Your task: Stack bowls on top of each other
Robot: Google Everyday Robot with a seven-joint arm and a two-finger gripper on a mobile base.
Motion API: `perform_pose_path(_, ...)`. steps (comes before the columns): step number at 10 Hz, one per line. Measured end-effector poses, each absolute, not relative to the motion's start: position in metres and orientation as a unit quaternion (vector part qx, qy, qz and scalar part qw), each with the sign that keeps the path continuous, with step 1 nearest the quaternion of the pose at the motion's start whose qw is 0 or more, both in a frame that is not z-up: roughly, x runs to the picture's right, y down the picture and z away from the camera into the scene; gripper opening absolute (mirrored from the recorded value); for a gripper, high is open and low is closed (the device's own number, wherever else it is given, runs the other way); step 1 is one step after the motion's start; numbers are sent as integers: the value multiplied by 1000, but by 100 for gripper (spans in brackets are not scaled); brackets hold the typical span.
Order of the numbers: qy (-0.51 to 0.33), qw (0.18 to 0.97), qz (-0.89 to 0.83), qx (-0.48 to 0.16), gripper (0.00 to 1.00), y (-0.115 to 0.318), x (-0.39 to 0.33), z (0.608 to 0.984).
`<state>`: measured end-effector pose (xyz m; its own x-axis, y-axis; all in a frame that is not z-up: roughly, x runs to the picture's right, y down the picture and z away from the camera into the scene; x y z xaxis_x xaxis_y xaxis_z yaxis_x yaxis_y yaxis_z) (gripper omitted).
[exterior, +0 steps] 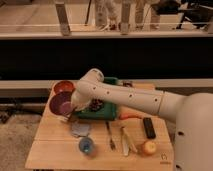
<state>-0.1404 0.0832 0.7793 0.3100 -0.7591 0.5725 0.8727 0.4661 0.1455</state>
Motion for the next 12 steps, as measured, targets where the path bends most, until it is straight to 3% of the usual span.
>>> perform_pose_path(4, -284, 839, -451, -109, 0, 67, -72, 821)
perform_pose_path(12, -268, 853, -436, -101, 0, 19, -73, 885)
